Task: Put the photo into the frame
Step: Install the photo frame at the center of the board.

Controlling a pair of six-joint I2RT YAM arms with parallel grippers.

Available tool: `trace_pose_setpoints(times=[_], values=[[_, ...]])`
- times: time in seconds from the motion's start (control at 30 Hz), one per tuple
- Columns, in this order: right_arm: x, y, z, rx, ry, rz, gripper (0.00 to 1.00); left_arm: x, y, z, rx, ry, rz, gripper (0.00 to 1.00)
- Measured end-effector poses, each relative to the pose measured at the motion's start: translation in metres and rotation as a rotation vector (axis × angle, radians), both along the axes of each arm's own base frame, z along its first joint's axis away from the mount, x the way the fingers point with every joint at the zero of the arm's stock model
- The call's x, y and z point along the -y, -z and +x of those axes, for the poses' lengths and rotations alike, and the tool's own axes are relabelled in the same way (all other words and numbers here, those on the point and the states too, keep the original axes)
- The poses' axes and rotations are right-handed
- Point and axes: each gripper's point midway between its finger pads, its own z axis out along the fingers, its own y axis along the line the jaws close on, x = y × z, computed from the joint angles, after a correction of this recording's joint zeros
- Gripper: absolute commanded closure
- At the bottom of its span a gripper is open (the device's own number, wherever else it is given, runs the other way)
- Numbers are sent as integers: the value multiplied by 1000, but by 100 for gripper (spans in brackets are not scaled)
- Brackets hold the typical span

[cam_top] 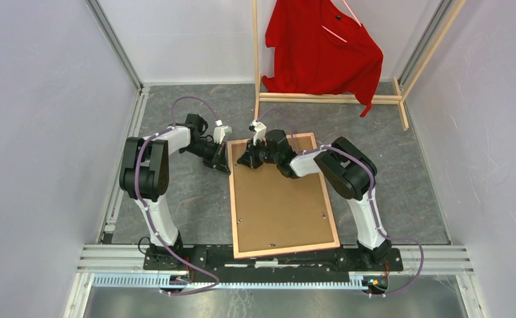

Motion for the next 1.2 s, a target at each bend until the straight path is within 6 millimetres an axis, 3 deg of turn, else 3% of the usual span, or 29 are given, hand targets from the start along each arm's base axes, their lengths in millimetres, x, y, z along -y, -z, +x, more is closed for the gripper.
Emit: trace_pose_setpoints(times=[1.2], values=[[-8, -2, -26, -53, -73, 68, 100, 0, 0, 0, 1, 5, 17, 87]])
